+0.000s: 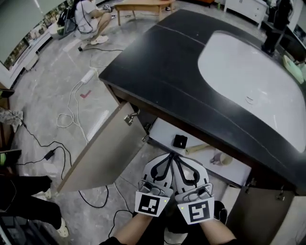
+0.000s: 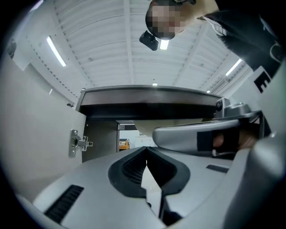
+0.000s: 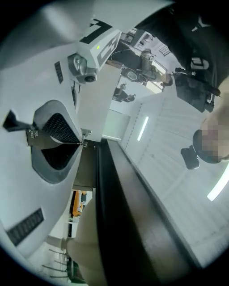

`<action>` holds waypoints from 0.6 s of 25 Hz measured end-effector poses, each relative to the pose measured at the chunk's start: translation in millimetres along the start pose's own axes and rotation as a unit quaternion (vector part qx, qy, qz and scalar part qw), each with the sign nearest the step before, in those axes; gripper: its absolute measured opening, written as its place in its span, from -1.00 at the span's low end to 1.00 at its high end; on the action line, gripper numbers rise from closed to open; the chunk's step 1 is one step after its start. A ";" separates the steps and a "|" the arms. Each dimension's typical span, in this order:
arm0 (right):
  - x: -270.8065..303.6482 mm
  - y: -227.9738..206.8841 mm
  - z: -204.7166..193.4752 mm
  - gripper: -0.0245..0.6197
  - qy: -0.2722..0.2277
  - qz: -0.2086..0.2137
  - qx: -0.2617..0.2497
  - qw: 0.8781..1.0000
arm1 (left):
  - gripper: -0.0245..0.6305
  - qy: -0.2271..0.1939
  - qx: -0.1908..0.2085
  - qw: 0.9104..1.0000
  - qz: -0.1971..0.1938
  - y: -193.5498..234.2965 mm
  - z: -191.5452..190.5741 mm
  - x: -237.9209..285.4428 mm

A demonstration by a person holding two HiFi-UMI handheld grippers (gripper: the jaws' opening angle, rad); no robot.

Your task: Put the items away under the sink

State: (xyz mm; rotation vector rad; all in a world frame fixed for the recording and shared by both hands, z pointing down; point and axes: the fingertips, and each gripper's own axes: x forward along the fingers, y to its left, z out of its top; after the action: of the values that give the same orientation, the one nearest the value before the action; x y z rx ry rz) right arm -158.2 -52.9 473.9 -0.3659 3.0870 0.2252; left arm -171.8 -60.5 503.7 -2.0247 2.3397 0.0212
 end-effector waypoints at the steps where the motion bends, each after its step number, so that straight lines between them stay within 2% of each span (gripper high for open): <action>1: -4.8 1.3 9.8 -0.81 0.008 0.000 0.002 1.000 | -0.90 -0.001 -0.021 1.000 0.004 -2.2 10.4 -2.2; 4: -23.0 -3.2 31.3 -0.81 0.037 -0.014 0.022 0.999 | -0.90 0.015 -0.035 0.999 -0.006 -14.9 34.4 -9.3; 9: -50.0 -21.0 74.9 -0.81 0.063 -0.048 0.049 0.996 | -0.90 0.060 0.018 0.997 -0.046 -32.7 80.6 -18.0; 15: -76.8 -23.3 156.2 -0.82 0.075 -0.071 0.070 0.992 | -0.90 0.071 0.007 0.995 -0.075 -60.4 166.8 -36.7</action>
State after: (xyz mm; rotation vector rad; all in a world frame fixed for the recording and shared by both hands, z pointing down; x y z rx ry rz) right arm -76.8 -34.9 319.3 -0.6198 3.1782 -0.0222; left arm -102.3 -25.9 340.0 -2.2600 2.2487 -0.1508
